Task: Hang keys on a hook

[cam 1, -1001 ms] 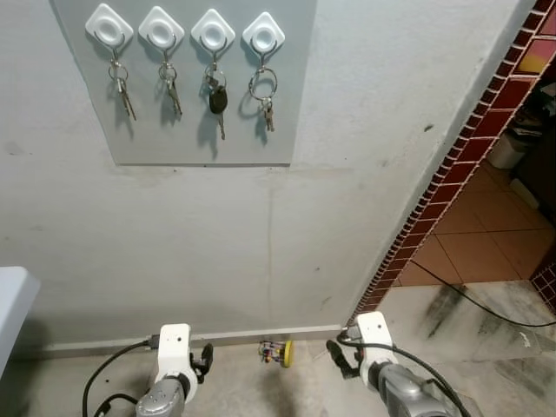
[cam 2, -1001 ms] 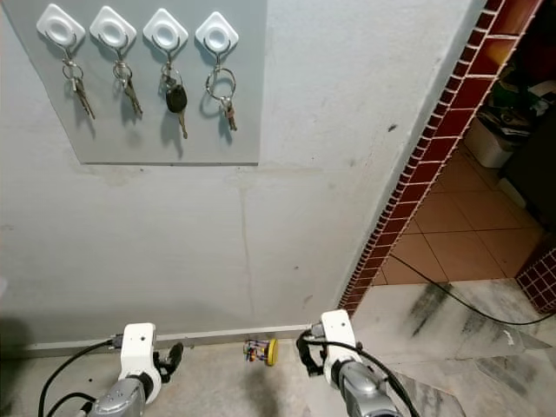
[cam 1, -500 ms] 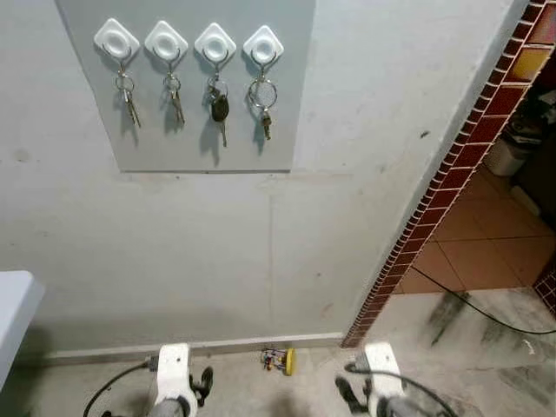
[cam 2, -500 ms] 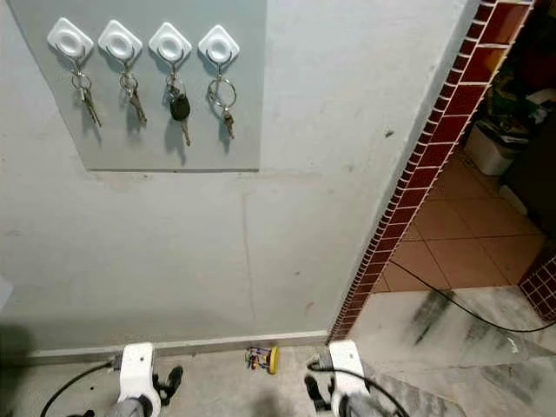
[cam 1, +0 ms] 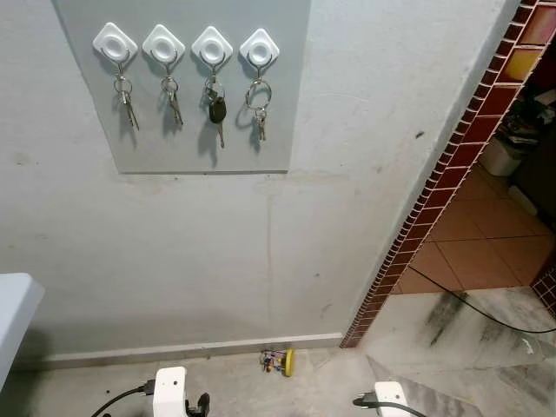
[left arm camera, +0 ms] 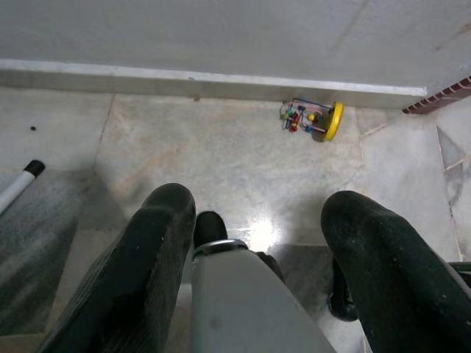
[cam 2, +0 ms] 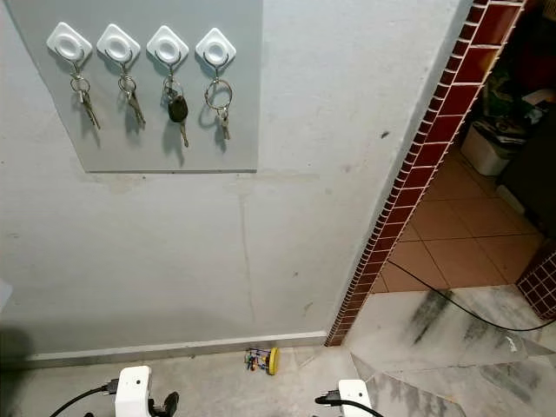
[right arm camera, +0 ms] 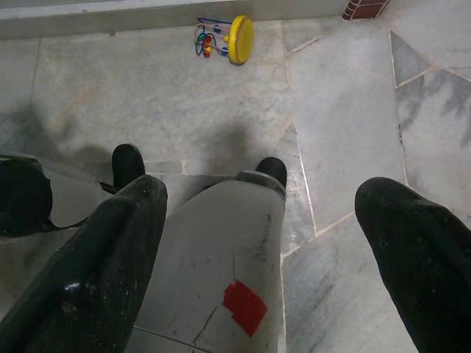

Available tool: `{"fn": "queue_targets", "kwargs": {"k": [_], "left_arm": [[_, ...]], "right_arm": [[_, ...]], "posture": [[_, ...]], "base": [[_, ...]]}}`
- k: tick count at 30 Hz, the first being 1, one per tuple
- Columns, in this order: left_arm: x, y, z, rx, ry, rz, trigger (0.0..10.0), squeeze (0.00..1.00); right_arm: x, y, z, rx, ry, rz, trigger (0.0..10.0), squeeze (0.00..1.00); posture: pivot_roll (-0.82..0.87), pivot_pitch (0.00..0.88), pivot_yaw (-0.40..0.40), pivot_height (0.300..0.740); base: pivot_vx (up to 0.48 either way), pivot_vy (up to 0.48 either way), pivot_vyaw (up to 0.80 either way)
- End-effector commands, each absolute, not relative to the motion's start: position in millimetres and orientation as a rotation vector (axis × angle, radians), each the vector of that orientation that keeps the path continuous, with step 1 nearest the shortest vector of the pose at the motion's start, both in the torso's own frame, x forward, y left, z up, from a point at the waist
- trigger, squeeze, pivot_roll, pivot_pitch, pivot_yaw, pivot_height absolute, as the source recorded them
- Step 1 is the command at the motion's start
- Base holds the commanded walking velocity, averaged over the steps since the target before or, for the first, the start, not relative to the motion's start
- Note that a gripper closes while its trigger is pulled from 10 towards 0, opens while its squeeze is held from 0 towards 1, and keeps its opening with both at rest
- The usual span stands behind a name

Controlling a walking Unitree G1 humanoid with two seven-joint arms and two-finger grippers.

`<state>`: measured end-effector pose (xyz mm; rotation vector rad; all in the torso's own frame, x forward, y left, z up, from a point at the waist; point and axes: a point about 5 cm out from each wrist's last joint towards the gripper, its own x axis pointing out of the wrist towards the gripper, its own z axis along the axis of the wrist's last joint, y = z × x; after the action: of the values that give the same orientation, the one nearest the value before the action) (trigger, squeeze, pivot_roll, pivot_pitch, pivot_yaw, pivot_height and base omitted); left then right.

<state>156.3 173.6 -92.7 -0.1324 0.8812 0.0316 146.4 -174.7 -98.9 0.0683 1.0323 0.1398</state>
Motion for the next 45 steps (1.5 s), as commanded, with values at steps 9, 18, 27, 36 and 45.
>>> {"fn": "queue_targets", "kwargs": {"k": [9,18,27,36,45], "left_arm": [[152.3,178.3,-93.9,-0.136,0.89,0.041,10.0,0.0],[155.5,183.3,-92.2,-0.138,0.885,0.049,10.0,0.0],[157.3,183.0,-91.7,-0.142,0.885,0.047,10.0,0.0],[158.8,182.6,-91.2,-0.146,0.882,0.051,10.0,0.0],[156.9,182.5,-92.3,-0.15,0.892,0.067,10.0,0.0]], "right_arm": [[144.9,-177.0,-99.4,0.077,1.037,0.118,10.0,0.0],[144.9,-174.5,-99.8,0.071,1.045,0.129,10.0,0.0],[145.4,-173.7,-99.8,0.061,1.05,0.135,10.0,0.0],[146.6,-173.2,-99.5,0.056,1.051,0.138,10.0,0.0],[148.0,-172.9,-99.1,0.055,1.051,0.14,10.0,0.0]], "posture": [[-0.12,0.029,-0.017,0.74],[-0.11,0.014,-0.014,0.74],[-0.11,0.002,-0.017,0.74],[-0.11,0.0,-0.022,0.74],[-0.11,0.0,-0.023,0.74]], "base": [[0.0,-0.238,0.0],[0.0,-0.301,0.0],[0.0,-0.323,0.0],[0.0,-0.367,0.0],[0.0,0.0,0.0]]}}
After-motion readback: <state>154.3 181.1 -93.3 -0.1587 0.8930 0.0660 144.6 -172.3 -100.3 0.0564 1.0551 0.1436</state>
